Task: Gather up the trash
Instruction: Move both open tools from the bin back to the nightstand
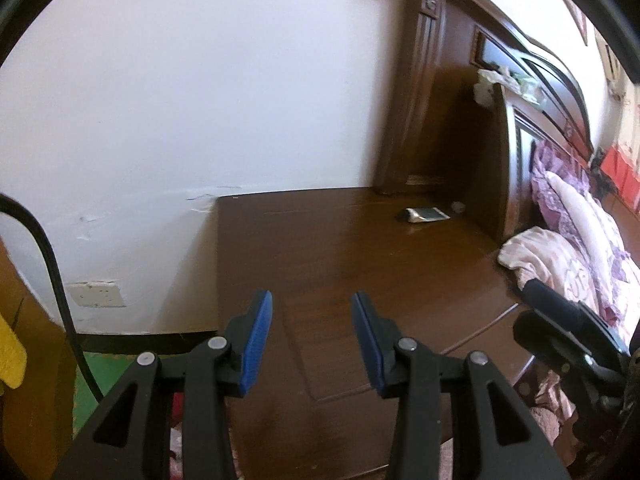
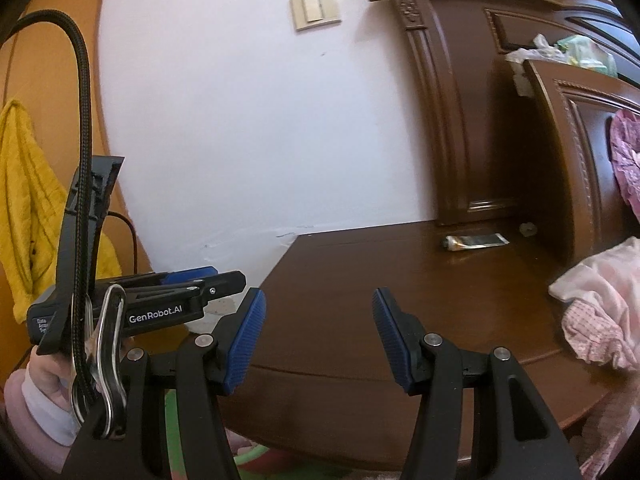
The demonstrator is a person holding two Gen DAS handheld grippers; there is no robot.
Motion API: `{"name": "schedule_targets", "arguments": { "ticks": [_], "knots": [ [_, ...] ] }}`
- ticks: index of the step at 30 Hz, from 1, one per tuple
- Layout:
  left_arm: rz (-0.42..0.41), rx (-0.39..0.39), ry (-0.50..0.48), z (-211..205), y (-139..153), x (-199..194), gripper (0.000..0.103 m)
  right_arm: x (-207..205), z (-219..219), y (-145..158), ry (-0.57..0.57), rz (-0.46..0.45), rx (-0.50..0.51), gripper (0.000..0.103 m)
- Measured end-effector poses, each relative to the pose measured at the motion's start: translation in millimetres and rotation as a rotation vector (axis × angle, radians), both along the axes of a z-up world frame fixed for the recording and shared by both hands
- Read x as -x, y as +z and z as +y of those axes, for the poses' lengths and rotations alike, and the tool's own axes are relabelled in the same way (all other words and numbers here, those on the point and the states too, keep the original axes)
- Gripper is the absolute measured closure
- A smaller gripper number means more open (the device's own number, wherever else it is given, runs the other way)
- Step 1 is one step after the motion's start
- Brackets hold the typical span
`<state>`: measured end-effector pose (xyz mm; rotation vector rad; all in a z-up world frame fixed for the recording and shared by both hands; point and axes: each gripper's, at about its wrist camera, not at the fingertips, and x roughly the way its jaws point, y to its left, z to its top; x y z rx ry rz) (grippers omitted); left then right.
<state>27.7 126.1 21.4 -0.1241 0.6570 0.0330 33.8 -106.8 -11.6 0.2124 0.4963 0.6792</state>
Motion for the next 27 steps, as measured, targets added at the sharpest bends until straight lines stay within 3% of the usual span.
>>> {"name": "schedule_targets", "arguments": {
  "ticks": [27],
  "knots": [
    [0.01,-0.042,-0.2,-82.4,-6.1,-87.3,0.059,-45.1,-67.6,-31.6,-0.218,0.036,0.05,0.046]
  ]
}}
